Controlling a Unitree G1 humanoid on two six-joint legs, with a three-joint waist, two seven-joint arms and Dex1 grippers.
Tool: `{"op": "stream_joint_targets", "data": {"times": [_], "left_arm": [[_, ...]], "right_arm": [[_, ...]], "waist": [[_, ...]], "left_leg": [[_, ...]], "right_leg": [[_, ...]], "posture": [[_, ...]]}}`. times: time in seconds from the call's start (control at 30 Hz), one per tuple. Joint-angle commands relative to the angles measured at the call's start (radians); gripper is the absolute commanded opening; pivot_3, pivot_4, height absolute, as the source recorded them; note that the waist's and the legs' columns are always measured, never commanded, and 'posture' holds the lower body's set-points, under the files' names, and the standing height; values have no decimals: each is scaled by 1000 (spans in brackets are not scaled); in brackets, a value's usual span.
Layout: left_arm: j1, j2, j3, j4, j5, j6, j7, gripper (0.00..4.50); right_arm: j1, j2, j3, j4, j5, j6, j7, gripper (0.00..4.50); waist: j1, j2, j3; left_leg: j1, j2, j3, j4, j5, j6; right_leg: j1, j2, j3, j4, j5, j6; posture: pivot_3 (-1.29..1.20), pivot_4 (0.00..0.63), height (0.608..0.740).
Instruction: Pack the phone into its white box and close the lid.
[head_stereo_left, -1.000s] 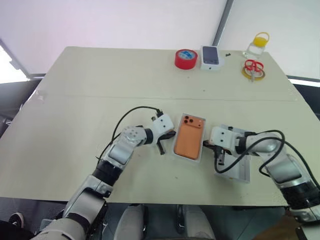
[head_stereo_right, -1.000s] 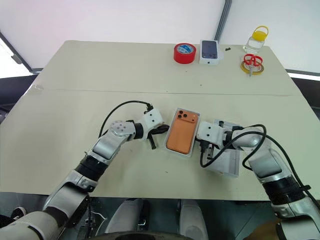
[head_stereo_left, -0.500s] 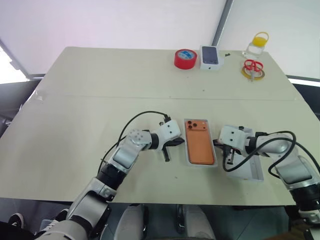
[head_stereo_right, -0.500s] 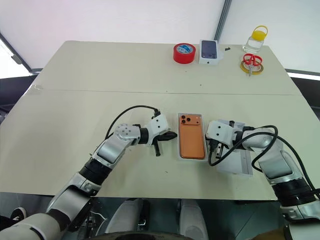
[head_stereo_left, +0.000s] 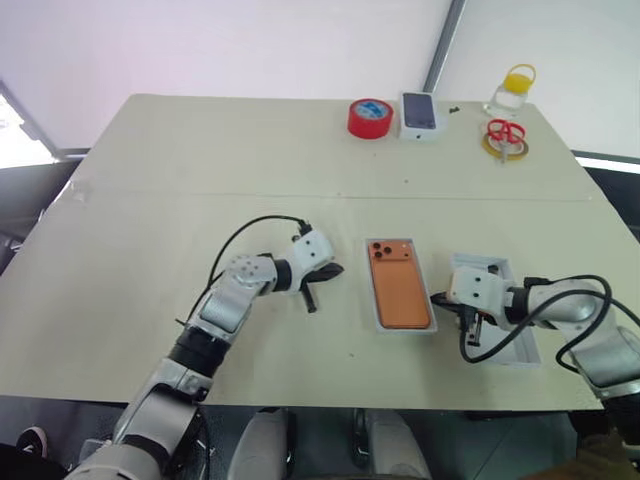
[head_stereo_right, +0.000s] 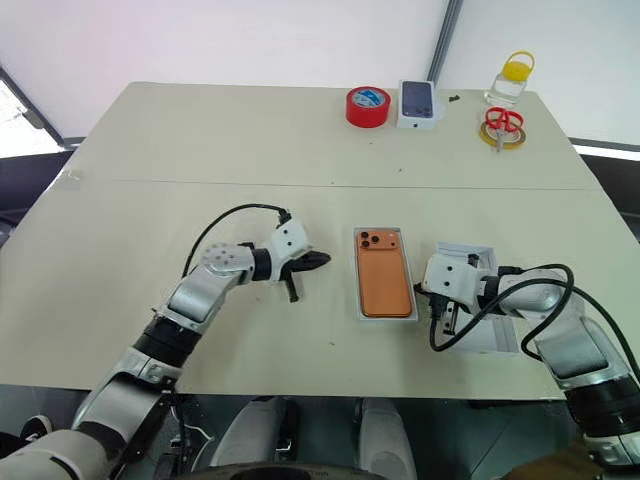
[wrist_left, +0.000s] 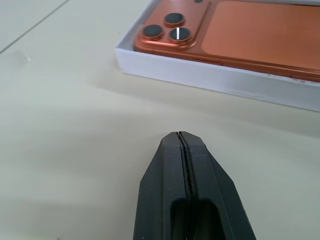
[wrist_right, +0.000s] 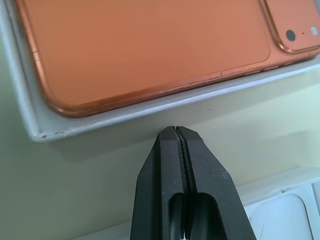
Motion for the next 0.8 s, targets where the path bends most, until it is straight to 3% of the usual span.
{"op": "stream_joint_targets", "data": {"times": [0.03,0.27,0.33,0.43,0.6,0.67,0.8], "left_arm": [[-8,53,64,6,-27,-66,-17,11],[37,159,129,-33,-92,-103,-94,11],[58,187,152,-45,-125,-86,-125,11],[86,215,178,-72,-159,-89,-151,904],[134,251,215,-136,-207,-133,-184,3423],[144,258,234,-149,-246,-140,-209,3433],[154,254,250,-138,-262,-239,-233,3433]], "right_arm": [[35,-47,-60,23,-5,-17,-10,0],[64,-84,-122,32,21,-58,-22,0],[64,-66,-152,-9,102,43,1,0],[33,-30,-220,-26,181,140,-36,958],[30,-5,-315,-82,210,304,-149,3563],[64,-6,-321,-134,195,354,-183,4479],[119,-3,-340,-230,203,493,-236,4479]], "waist": [[-2,0,0],[-3,0,0],[-4,0,0],[-4,0,0],[-1,1,0],[-1,1,0],[-2,1,0]], "left_leg": [[0,0,0,0,0,0],[1,1,1,0,0,0],[1,1,1,0,0,0],[1,1,1,0,0,0],[1,2,1,0,0,0],[0,2,0,0,0,0],[0,2,1,0,0,0]], "right_leg": [[0,0,0,0,0,0],[0,0,0,0,0,0],[0,0,0,0,0,0],[0,0,0,0,0,0],[-1,0,0,0,0,0],[-1,0,0,0,0,-1],[-1,0,0,0,0,-1]], "posture": [[0,150,739],[0,150,739],[0,150,739],[0,150,739],[0,150,739],[0,150,739],[0,150,739]]}}
